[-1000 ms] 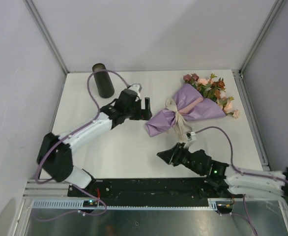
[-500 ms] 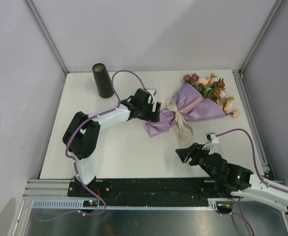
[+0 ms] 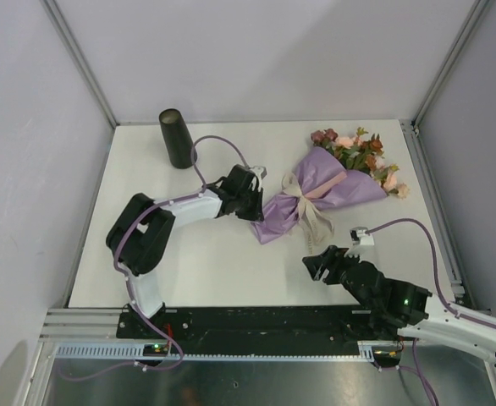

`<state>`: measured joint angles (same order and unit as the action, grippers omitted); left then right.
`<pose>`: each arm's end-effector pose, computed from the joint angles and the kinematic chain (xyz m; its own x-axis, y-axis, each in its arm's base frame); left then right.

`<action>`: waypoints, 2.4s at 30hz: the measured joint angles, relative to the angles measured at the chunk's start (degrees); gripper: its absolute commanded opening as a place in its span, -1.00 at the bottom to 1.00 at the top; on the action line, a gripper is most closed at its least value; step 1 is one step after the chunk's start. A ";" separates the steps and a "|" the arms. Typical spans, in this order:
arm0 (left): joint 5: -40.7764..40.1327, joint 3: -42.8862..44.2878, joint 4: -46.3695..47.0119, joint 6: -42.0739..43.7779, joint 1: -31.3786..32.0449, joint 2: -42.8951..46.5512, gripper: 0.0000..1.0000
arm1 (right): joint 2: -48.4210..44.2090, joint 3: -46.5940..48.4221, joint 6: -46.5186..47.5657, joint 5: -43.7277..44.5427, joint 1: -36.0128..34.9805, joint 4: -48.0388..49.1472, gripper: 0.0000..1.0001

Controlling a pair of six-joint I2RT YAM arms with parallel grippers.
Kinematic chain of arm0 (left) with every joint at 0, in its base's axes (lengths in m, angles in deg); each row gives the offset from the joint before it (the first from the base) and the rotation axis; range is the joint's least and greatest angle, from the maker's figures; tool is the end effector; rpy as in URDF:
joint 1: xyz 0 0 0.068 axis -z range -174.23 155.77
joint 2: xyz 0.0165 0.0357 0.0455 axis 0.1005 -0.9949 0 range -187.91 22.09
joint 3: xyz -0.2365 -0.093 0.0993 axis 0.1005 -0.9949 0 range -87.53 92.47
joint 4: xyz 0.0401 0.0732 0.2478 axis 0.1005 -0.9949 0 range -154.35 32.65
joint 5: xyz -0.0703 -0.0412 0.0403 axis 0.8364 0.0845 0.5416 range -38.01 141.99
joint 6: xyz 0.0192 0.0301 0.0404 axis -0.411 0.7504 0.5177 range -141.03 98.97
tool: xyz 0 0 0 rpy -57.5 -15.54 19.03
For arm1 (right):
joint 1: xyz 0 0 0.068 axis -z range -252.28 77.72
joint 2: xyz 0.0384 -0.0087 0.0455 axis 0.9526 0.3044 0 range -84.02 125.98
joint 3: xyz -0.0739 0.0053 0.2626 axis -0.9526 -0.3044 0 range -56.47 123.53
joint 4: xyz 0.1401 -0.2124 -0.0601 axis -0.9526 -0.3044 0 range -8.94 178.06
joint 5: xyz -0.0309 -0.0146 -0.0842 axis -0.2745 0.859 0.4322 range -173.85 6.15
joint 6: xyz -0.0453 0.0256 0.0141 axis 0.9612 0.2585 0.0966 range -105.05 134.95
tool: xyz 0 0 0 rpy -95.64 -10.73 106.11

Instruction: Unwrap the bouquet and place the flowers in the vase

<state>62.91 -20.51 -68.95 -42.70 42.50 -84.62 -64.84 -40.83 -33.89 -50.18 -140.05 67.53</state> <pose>0.3092 -0.2393 0.1711 -0.8331 0.1692 -0.5266 0.4030 0.8378 -0.3683 0.0611 0.0975 0.2027 -0.5374 0.3415 -0.7711 -0.2647 0.7998 0.5387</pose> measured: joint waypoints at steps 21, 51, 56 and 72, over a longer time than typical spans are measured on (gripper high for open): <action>0.15 -29.29 -1.22 -8.50 0.00 30.27 -1.00 | 28.20 1.62 13.49 -28.02 21.79 26.77 0.00; -0.22 -31.67 -2.49 -10.54 0.17 36.02 -1.00 | 58.80 7.63 30.10 -43.76 25.27 45.44 0.03; -0.68 -31.67 -2.62 -10.95 0.20 36.02 -1.00 | 61.55 8.35 31.04 -41.55 23.87 46.51 -0.20; -6.64 -31.67 -5.16 -13.33 0.37 38.25 -1.00 | 48.50 8.48 29.79 -28.30 19.82 40.72 -1.00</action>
<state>56.26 -52.18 -74.10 -56.03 42.87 -46.37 -16.34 -32.35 -4.10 -78.48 -120.22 108.25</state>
